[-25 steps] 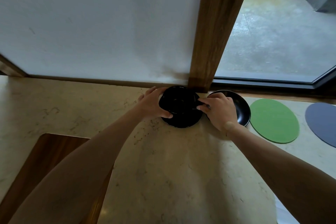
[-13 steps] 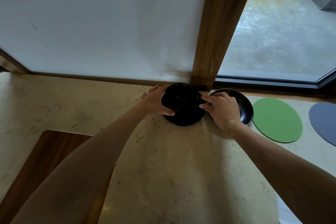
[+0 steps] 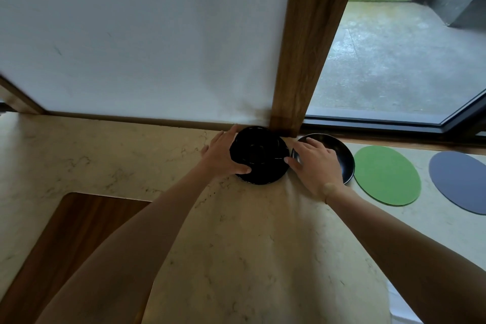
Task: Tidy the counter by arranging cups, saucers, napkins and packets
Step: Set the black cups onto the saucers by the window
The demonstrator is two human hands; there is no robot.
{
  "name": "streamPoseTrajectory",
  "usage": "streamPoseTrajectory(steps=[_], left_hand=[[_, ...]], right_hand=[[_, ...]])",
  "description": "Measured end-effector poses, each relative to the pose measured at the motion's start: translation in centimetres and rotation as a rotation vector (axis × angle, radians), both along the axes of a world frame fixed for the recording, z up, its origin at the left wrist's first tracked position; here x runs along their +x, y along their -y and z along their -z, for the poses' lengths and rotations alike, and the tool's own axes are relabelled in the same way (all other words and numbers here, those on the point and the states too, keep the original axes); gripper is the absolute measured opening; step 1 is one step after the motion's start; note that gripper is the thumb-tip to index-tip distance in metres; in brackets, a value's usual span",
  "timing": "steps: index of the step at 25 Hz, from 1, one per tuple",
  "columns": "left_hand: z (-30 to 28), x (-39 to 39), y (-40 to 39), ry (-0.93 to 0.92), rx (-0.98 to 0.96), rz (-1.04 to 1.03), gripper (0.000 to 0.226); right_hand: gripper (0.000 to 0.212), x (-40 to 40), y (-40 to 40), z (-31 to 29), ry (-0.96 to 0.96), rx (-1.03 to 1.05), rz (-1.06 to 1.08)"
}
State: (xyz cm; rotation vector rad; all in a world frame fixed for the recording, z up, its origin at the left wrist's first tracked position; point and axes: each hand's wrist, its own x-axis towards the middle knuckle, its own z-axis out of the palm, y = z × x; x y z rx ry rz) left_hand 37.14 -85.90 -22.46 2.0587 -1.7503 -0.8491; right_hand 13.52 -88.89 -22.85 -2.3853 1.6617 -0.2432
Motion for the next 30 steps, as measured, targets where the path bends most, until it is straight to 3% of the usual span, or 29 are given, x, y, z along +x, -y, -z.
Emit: streamPoseTrajectory(steps=[15, 21, 30], left_hand=[[-8.0, -2.8, -14.3, -0.126, -0.156, -0.082, 0.108], [-10.8, -6.0, -20.8, -0.091, -0.262, -0.055, 0.106], [-10.6, -11.7, -27.5, -0.031, -0.313, 0.024, 0.105]], right_hand=[[0.055, -4.9, -12.2, -7.0, -0.011, -0.132, 0.014], [0.062, -8.2, -19.8, -9.5, 0.007, -0.116, 0.058], [0.076, -13.8, -27.5, -11.1, 0.002, -0.145, 0.090]])
